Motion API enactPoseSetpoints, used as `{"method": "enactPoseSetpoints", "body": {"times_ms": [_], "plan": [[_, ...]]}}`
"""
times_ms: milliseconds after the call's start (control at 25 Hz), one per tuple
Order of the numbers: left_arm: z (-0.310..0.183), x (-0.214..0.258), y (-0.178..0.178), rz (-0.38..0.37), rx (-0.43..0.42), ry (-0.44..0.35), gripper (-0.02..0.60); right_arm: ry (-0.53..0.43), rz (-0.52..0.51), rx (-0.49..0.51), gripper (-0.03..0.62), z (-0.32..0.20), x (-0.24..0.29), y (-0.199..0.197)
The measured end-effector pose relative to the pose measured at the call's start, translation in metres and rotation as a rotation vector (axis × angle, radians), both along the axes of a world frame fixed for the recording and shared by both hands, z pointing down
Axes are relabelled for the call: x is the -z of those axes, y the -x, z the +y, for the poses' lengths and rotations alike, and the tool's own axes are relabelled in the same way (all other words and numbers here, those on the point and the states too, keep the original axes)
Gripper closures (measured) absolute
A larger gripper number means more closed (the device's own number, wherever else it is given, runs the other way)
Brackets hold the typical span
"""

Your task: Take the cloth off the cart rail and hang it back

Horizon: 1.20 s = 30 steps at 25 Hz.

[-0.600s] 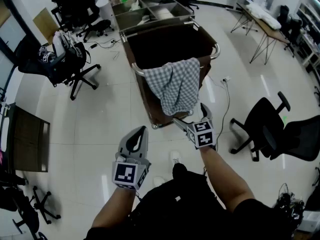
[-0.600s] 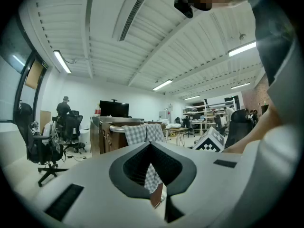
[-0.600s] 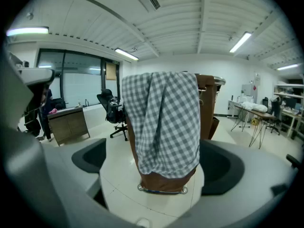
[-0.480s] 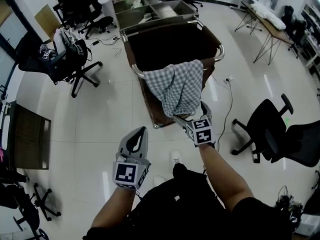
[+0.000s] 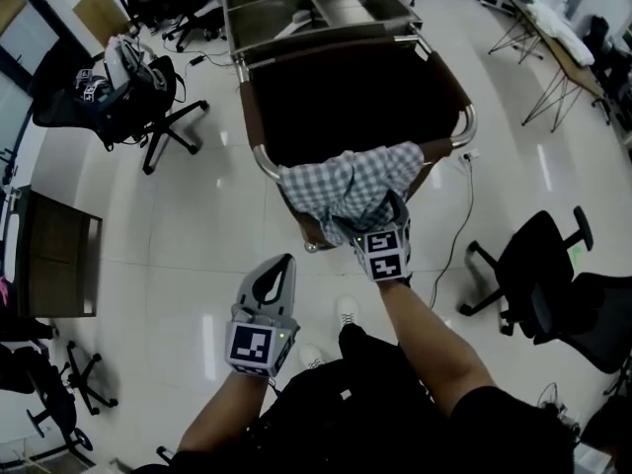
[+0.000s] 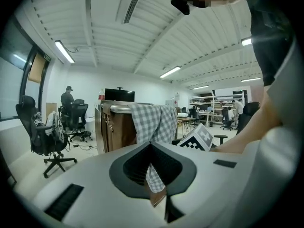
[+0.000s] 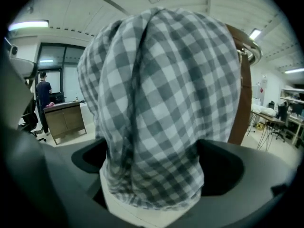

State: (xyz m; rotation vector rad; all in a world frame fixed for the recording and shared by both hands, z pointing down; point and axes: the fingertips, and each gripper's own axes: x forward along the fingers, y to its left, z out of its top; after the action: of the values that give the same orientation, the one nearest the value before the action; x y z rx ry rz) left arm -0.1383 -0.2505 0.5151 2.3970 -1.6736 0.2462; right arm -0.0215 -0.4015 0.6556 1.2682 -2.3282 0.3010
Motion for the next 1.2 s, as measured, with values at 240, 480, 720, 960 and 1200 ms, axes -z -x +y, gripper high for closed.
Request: {"method": "enactPoseSetpoints", "body": {"times_ms": [240, 480, 720, 960, 1200], "plan": [[-0.008, 0.001, 0.013, -0.003, 0.040, 0.001, 0.581, -0.036, -0.007, -0.024, 0.190, -0.021, 0.009, 0.005], [0.009, 0.006, 0.017, -0.011, 0.040, -0.015, 0.581, -0.041, -0.055, 0.039, 0.539, 0.008, 0.027, 0.006], [0.047, 0.023, 0.011, -0.009, 0.009, -0.052, 0.581, -0.033, -0.166, 0.085, 0.546, 0.072, 0.056, -0.004], [0.091, 0.050, 0.027, 0.003, 0.016, -0.117, 0.581, -0.131, -0.345, 0.079, 0.548, 0.149, 0.145, -0.030], [0.134, 0.087, 0.020, 0.044, -0.025, -0.178, 0.581, -0.219, -0.355, 0.067, 0.548, 0.220, 0.202, -0.049]]}}
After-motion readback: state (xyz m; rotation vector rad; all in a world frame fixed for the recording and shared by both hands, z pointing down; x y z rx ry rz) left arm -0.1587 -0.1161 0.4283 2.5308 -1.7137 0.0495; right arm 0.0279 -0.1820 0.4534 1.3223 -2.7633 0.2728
